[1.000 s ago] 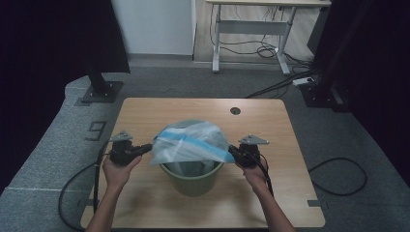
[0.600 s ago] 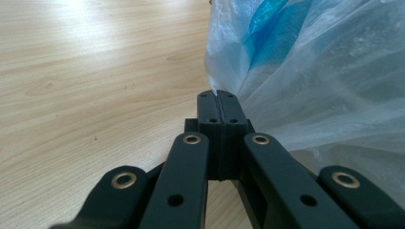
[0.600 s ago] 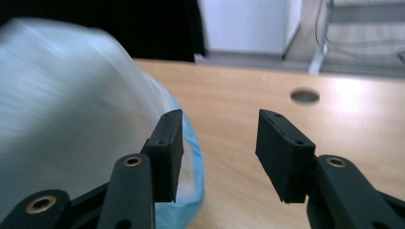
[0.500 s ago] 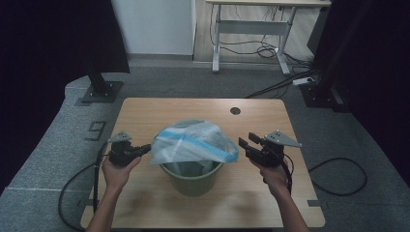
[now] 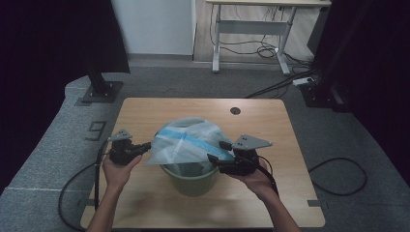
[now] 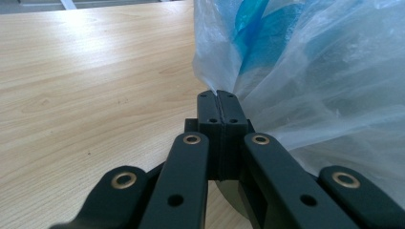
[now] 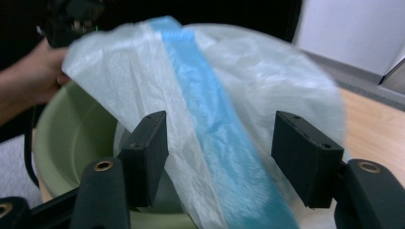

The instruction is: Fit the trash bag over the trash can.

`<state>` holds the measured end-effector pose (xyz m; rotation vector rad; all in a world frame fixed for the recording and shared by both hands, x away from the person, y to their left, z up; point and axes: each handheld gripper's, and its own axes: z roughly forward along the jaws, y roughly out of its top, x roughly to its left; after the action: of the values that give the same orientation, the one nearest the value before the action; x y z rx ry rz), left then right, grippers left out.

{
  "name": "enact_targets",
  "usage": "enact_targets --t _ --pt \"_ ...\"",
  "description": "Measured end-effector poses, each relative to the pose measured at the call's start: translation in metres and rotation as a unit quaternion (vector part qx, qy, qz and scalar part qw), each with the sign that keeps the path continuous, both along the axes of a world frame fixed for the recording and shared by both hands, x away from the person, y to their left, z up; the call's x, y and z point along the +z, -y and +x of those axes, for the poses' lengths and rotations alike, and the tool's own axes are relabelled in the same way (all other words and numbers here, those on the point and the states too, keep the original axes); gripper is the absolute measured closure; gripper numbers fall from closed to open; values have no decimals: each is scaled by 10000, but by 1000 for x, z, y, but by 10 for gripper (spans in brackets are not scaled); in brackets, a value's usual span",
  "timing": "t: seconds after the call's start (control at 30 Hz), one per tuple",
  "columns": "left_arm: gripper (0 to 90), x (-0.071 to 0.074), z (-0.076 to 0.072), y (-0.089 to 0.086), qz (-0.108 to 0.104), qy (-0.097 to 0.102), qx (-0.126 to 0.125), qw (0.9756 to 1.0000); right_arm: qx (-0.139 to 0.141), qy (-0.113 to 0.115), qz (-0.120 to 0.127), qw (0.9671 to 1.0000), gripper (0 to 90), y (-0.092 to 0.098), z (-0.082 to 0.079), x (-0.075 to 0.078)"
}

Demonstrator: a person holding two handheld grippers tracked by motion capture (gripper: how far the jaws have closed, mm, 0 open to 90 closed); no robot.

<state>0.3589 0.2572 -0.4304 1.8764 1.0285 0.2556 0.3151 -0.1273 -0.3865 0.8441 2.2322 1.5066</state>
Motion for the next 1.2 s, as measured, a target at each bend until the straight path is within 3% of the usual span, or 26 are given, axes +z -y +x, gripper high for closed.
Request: enact_targets --t 0.1,0.2,0.27,0.4,0.6,0.8,1.0,1.2 --pt "900 0 0 0 -3 -3 -15 10000 -48 44 -181 9998 413 -4 2 -4" --pt "900 0 1 -1 -17 -6 -8 10000 -150 198 -433 9988 629 -6 0 -6" --pt "900 0 1 -1 -22 -3 -5 10000 -62 301 -559 9980 736 -7 -3 -6" --pt "900 1 -1 -1 -30 18 3 10000 14 436 -445 9981 857 -3 -11 -2" --pt "900 4 -3 -4 -62 36 8 10000 243 594 81 9979 877 8 -35 3" --pt "900 8 -7 -6 -31 31 31 10000 708 681 239 9949 879 1 -65 -7" --pt "900 10 -10 -10 44 -12 3 10000 1165 729 143 9904 879 -6 -85 -26" --pt "900 9 -11 -10 80 -62 -49 9999 1307 361 -1 9908 880 -15 -82 -55"
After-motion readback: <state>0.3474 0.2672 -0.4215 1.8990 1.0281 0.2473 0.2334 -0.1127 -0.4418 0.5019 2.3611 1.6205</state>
